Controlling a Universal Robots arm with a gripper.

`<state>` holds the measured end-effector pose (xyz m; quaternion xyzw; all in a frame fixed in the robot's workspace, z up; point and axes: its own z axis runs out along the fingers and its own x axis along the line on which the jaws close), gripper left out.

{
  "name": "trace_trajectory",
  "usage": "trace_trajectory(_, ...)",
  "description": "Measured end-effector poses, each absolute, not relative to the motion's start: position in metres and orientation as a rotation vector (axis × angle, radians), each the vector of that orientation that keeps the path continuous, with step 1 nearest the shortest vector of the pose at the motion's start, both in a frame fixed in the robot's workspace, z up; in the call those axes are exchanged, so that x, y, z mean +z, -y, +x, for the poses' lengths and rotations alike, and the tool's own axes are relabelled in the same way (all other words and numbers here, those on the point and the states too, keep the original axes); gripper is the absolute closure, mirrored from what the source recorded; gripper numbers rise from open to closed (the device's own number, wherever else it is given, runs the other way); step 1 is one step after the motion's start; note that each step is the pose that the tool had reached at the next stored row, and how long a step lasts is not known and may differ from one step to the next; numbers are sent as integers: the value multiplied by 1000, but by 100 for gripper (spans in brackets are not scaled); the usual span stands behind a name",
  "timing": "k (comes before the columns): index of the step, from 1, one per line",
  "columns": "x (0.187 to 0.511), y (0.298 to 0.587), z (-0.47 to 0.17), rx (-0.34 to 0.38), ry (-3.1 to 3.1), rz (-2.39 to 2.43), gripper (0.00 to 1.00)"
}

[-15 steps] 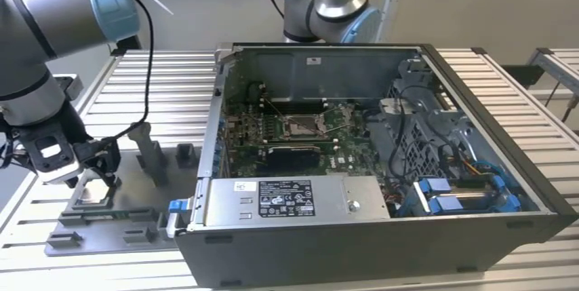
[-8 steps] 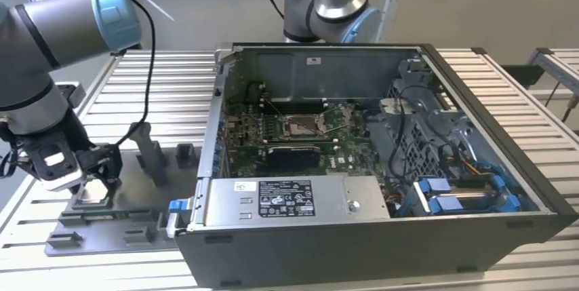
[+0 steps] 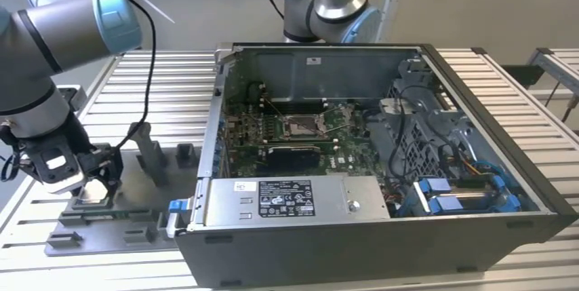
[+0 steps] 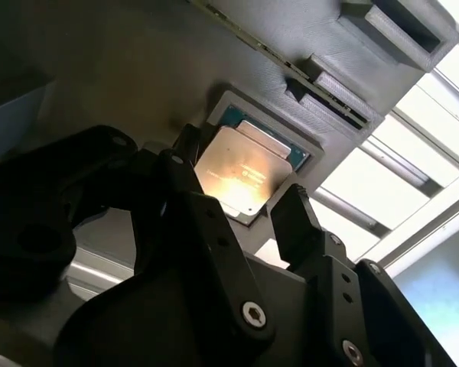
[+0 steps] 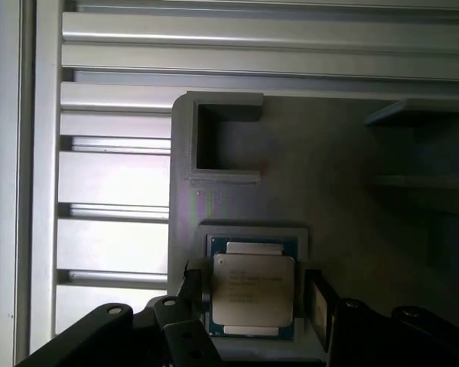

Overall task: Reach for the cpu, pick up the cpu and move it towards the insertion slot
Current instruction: 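Pick up the cpu and move it towards the insertion slot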

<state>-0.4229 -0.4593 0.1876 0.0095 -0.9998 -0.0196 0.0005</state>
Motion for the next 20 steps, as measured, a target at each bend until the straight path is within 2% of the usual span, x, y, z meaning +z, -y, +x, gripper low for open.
trace_trajectory(11,186,459,-423,-62,3140,30,0)
trace_trajectory(12,186,459,-423,-62,3140,30,100)
trace_trajectory(20,186,459,-423,-62,3140,30,100)
